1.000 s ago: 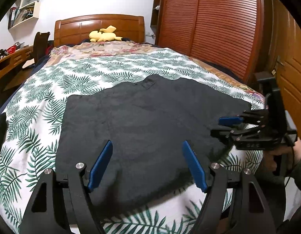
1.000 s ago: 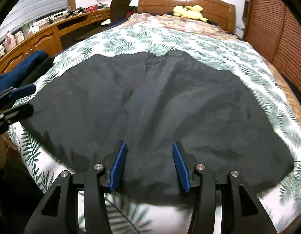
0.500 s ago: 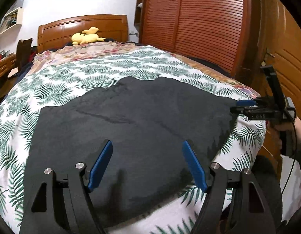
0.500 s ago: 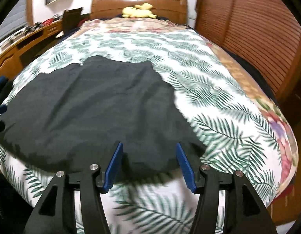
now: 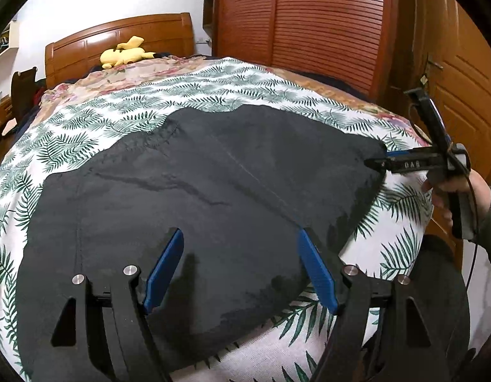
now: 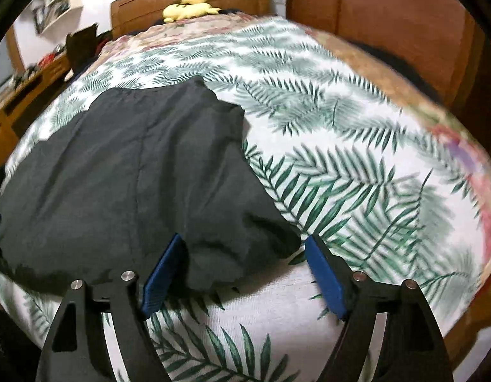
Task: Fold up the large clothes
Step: 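Grasp the black jacket's side edge with the right tool and fold it over, then open the right tool to release the folded jacket, then grasp the folded jacket edge with the left tool, straighten it, release, then grasp the folded black jacket with the right tool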
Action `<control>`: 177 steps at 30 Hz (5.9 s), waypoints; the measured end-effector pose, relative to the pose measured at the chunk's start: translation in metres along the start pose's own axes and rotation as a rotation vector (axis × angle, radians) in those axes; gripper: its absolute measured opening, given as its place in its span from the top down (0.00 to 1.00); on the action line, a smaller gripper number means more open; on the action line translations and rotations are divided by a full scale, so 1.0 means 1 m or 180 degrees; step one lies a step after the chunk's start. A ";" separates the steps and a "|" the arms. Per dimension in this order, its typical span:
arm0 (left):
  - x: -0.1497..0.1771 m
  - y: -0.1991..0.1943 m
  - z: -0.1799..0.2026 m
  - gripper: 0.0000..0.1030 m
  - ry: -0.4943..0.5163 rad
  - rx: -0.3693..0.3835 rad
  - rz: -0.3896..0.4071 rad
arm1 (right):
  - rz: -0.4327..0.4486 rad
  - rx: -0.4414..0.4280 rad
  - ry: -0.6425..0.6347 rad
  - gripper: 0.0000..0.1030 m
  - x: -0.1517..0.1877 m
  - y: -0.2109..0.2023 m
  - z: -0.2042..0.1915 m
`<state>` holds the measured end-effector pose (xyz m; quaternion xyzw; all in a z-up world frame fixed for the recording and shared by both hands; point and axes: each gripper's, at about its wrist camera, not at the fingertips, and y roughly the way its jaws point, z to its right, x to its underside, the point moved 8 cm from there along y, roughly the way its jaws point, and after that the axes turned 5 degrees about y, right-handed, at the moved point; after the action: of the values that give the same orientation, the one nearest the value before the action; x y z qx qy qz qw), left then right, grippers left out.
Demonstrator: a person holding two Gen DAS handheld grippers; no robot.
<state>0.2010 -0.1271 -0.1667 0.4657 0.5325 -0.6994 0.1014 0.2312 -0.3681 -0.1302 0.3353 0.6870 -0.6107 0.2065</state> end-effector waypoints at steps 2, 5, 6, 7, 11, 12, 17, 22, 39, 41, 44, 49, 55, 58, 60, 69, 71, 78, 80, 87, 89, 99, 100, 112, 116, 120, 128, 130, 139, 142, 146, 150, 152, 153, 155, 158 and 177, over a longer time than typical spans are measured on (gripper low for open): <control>0.002 0.002 0.003 0.27 0.0031 0.0001 -0.0028 | -0.0054 -0.0105 0.0129 0.22 -0.001 0.005 0.003; 0.005 0.006 0.007 0.27 0.0074 -0.0001 -0.0072 | -0.0105 -0.0147 0.0173 0.22 -0.002 0.009 0.003; 0.006 0.007 0.007 0.27 0.0086 0.0002 -0.0079 | -0.0116 -0.0144 0.0159 0.22 -0.004 0.010 0.003; 0.007 0.008 0.007 0.27 0.0096 0.0006 -0.0090 | -0.0128 -0.0154 0.0153 0.22 -0.003 0.012 0.002; 0.009 0.007 0.008 0.27 0.0097 0.0017 -0.0101 | -0.0163 -0.0192 0.0152 0.22 -0.007 0.016 0.002; 0.009 0.008 0.007 0.27 0.0096 0.0017 -0.0104 | -0.0167 -0.0193 0.0155 0.22 -0.007 0.017 0.001; 0.010 0.008 0.007 0.27 0.0082 0.0015 -0.0119 | -0.0177 -0.0252 0.0152 0.28 -0.007 0.019 -0.002; 0.010 0.009 0.006 0.27 0.0083 0.0014 -0.0122 | -0.0175 -0.0374 0.0070 0.61 -0.008 0.017 -0.011; 0.012 -0.060 -0.046 0.27 -0.0193 -0.0098 0.0294 | 0.0622 -0.0635 -0.0776 0.94 -0.067 -0.077 -0.134; 0.018 -0.071 -0.055 0.27 -0.0226 -0.0137 0.0328 | 0.0692 -0.0765 -0.0937 0.94 -0.070 -0.087 -0.167; 0.029 -0.088 -0.075 0.27 -0.0282 -0.0294 0.0370 | 0.0762 -0.0960 -0.1201 0.94 -0.068 -0.098 -0.219; 0.052 -0.111 -0.105 0.27 -0.0521 -0.0367 0.0423 | 0.0745 -0.1411 -0.1536 0.94 -0.050 -0.102 -0.310; 0.079 -0.122 -0.125 0.27 -0.0658 -0.0523 0.0378 | 0.0302 -0.1845 -0.1778 0.94 -0.004 -0.069 -0.372; 0.085 -0.124 -0.131 0.27 -0.0695 -0.0567 0.0352 | 0.0022 -0.1811 -0.1944 0.93 0.018 -0.044 -0.378; 0.086 -0.125 -0.132 0.27 -0.0699 -0.0577 0.0367 | 0.0018 -0.1743 -0.2096 0.86 0.025 -0.039 -0.380; 0.084 -0.125 -0.130 0.27 -0.0678 -0.0578 0.0377 | 0.0300 -0.1710 -0.2134 0.54 0.013 -0.076 -0.363; 0.083 -0.122 -0.129 0.27 -0.0672 -0.0588 0.0365 | 0.0368 -0.1670 -0.2107 0.54 0.014 -0.082 -0.349; 0.075 -0.118 -0.124 0.27 -0.0631 -0.0657 0.0375 | 0.0385 -0.1412 -0.1973 0.54 0.019 -0.067 -0.302; 0.072 -0.119 -0.125 0.27 -0.0636 -0.0705 0.0377 | 0.0314 -0.1343 -0.1923 0.54 0.024 -0.053 -0.295; 0.063 -0.123 -0.130 0.27 -0.0789 -0.0826 0.0357 | -0.0007 -0.1571 -0.1992 0.54 0.054 -0.024 -0.299; 0.061 -0.122 -0.131 0.27 -0.0845 -0.0839 0.0319 | 0.0068 -0.1631 -0.2021 0.54 0.062 -0.021 -0.302; 0.049 -0.101 -0.117 0.27 -0.0943 -0.0870 0.0107 | 0.0133 -0.1766 -0.1970 0.54 0.064 -0.026 -0.296; 0.047 -0.098 -0.116 0.27 -0.0944 -0.0870 0.0080 | 0.0136 -0.1777 -0.1963 0.54 0.063 -0.025 -0.291; 0.040 -0.071 -0.105 0.88 -0.0771 -0.0808 -0.0252 | 0.0147 -0.1781 -0.1949 0.54 0.053 -0.027 -0.277; 0.029 -0.087 -0.102 0.92 -0.0656 -0.0928 -0.0123 | 0.0199 -0.1750 -0.1892 0.54 0.043 -0.026 -0.270; 0.019 -0.113 -0.111 0.92 -0.0723 -0.1064 0.0044 | 0.0221 -0.1739 -0.1860 0.54 0.035 -0.025 -0.264; 0.058 -0.117 -0.142 0.92 -0.0815 -0.1260 -0.0209 | 0.0262 -0.1888 -0.1930 0.54 0.042 -0.042 -0.259; 0.072 -0.113 -0.147 0.92 -0.0891 -0.1244 -0.0274 | 0.0243 -0.1931 -0.1926 0.54 0.046 -0.045 -0.258; 0.095 -0.100 -0.138 0.92 -0.0944 -0.1300 -0.0370 | 0.0026 -0.1962 -0.2002 0.54 0.062 -0.031 -0.262; 0.098 -0.096 -0.137 0.92 -0.0908 -0.1348 -0.0435 | -0.0041 -0.1934 -0.2029 0.53 0.063 -0.025 -0.265; 0.096 -0.097 -0.136 0.91 -0.0936 -0.1379 -0.0459 | -0.0048 -0.1889 -0.2044 0.52 0.062 -0.024 -0.269; 0.091 -0.101 -0.135 0.88 -0.0916 -0.1461 -0.0488 | -0.0035 -0.1898 -0.2014 0.52 0.062 -0.026 -0.272; 0.088 -0.106 -0.134 0.84 -0.0909 -0.1513 -0.0475 | -0.0026 -0.1887 -0.2013 0.52 0.063 -0.026 -0.272; 0.088 -0.108 -0.134 0.82 -0.0908 -0.1521 -0.0465 | -0.0018 -0.1885 -0.2014 0.52 0.065 -0.027 -0.272; 0.085 -0.113 -0.133 0.70 -0.0906 -0.1515 -0.0423 | -0.0006 -0.1882 -0.2011 0.51 0.065 -0.027 -0.273; 0.079 -0.124 -0.131 0.52 -0.0895 -0.1518 -0.0279 | 0.0004 -0.1883 -0.2011 0.50 0.066 -0.026 -0.272; 0.088 -0.129 -0.124 0.19 -0.0860 -0.1522 -0.0149 | 0.0104 -0.1838 -0.1988 0.44 0.058 -0.023 -0.274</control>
<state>0.1383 0.0611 -0.1496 0.3186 0.6748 -0.6118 0.2624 0.2091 -0.0887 -0.1084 0.0734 0.7289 -0.4622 0.4997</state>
